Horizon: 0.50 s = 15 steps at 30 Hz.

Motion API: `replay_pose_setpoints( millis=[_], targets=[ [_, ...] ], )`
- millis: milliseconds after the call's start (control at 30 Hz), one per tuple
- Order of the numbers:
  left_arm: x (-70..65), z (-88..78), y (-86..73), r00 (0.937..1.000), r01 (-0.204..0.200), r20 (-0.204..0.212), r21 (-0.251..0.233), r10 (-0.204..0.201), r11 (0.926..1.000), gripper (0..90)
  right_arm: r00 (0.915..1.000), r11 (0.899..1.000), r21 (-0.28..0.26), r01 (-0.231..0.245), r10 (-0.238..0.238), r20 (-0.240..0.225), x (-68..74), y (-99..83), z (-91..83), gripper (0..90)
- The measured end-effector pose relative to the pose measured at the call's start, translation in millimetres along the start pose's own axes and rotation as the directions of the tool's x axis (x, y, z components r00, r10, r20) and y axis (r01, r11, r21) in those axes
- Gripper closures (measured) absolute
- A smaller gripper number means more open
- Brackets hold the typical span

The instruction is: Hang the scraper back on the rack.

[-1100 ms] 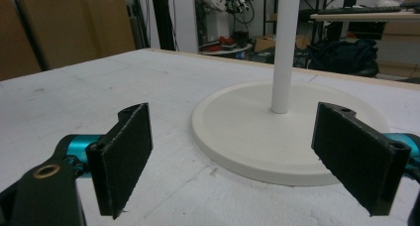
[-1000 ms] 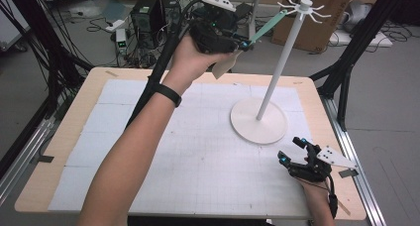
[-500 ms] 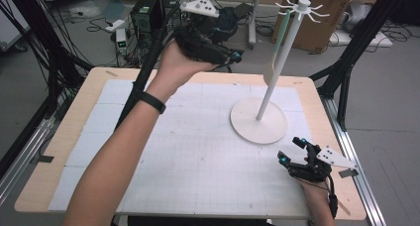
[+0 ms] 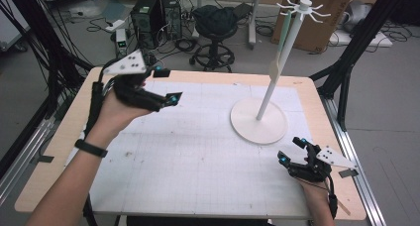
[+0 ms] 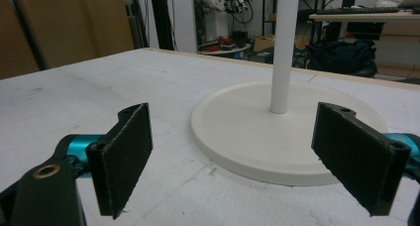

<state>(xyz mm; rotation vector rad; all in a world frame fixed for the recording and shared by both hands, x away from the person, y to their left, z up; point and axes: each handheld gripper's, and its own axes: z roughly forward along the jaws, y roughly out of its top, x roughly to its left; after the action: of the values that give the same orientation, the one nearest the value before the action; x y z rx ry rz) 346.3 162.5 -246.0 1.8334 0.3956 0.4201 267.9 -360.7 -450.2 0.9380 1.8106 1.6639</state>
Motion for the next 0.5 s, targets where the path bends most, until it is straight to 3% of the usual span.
replay_pose_setpoints(
  millis=[233, 500],
  targets=[
    [0.5, -40.2, -68.8, 0.9983, 0.040, -0.041, -0.013, -0.040, 0.9991, 19.6, 1.0000, 1.000, 0.001, 0.001, -0.001, 0.004, 0.0, 0.0, 0.1, 15.0],
    [-3.5, -63.9, -139.3, 0.9944, 0.089, -0.055, -0.023, -0.090, 0.9958, 19.1, 1.0000, 1.000, 0.002, 0.000, 0.000, 0.006, 0.2, 0.0, 0.2, 15.0]
  ],
)
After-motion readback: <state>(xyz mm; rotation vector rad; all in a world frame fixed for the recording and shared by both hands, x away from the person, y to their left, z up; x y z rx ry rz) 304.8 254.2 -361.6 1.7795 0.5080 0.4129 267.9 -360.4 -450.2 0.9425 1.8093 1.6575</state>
